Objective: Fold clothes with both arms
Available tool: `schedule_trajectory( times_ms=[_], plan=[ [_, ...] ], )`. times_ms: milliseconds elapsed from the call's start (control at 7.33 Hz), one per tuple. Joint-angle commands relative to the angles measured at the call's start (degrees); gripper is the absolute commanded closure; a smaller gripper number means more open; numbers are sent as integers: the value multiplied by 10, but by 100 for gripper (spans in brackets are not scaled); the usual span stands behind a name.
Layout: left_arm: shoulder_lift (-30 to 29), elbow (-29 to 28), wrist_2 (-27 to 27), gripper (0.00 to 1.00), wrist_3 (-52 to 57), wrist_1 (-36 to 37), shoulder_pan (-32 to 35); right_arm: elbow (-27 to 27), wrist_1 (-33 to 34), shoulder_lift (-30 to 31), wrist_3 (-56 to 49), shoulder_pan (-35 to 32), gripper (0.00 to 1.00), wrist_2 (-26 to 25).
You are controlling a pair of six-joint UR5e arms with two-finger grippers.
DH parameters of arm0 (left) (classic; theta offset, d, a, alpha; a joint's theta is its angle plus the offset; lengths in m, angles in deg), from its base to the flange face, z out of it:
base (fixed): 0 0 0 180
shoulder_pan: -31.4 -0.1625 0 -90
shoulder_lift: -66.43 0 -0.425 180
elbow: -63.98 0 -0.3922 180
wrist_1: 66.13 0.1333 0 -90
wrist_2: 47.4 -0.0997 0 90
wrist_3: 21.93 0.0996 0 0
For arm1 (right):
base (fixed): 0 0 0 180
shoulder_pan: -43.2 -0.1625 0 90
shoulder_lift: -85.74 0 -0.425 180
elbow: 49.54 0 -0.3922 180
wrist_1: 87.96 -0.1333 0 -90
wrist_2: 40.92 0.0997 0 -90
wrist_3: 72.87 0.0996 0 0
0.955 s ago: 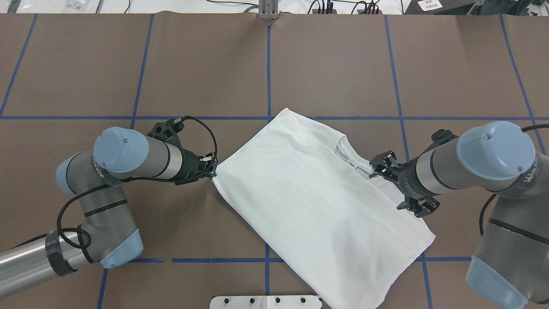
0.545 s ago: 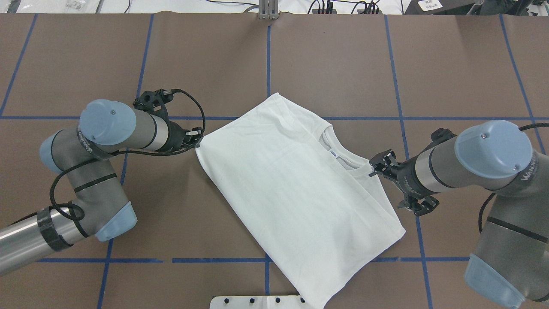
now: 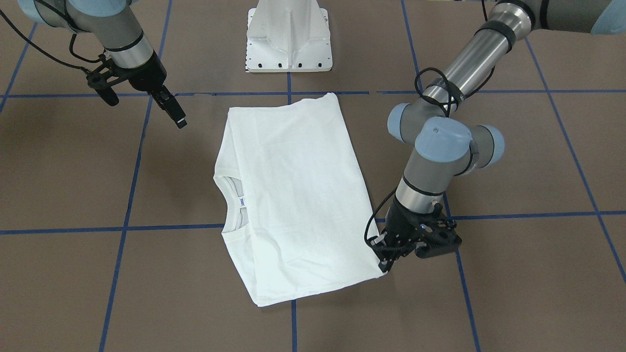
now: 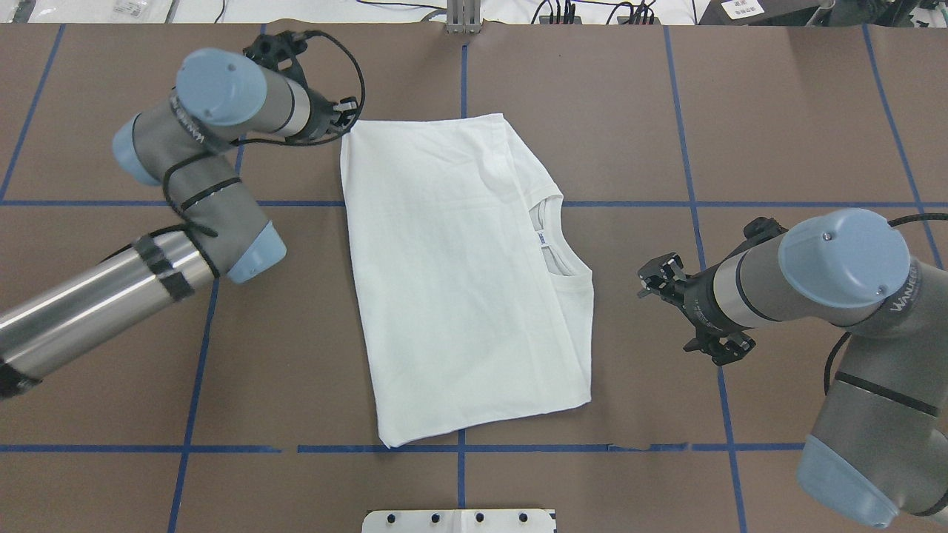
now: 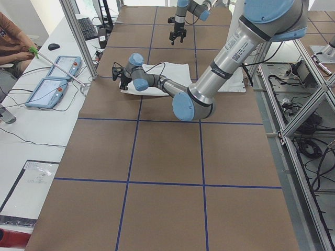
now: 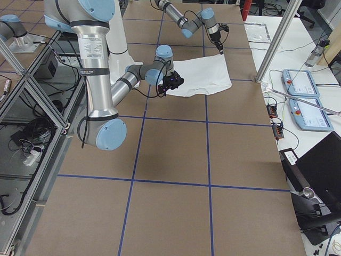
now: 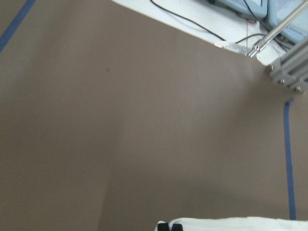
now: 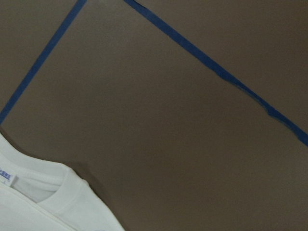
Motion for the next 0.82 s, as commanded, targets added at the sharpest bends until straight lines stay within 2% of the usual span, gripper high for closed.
schedule_trajectory(
  times_ms=[0, 136, 273, 409, 545, 682],
  plan=[
    [-64, -110, 0, 43, 5, -61, 18, -5, 1, -17, 4, 1, 0, -20],
    [-48, -76, 1, 39, 6, -61, 18, -12, 1, -33, 5, 6, 0, -35],
    [14, 12, 18, 39, 5, -59, 18, -28, 1, -68, 7, 17, 0, -39],
    [79, 95, 86, 39, 2, -47, 18, -47, 1, -93, 34, 54, 0, -52],
    [121, 156, 101, 39, 1, -34, 19, -50, 1, -104, 54, 101, 0, -117],
    [132, 186, 102, 39, 1, -9, 19, -58, 5, -117, 57, 137, 0, -152]
  ],
)
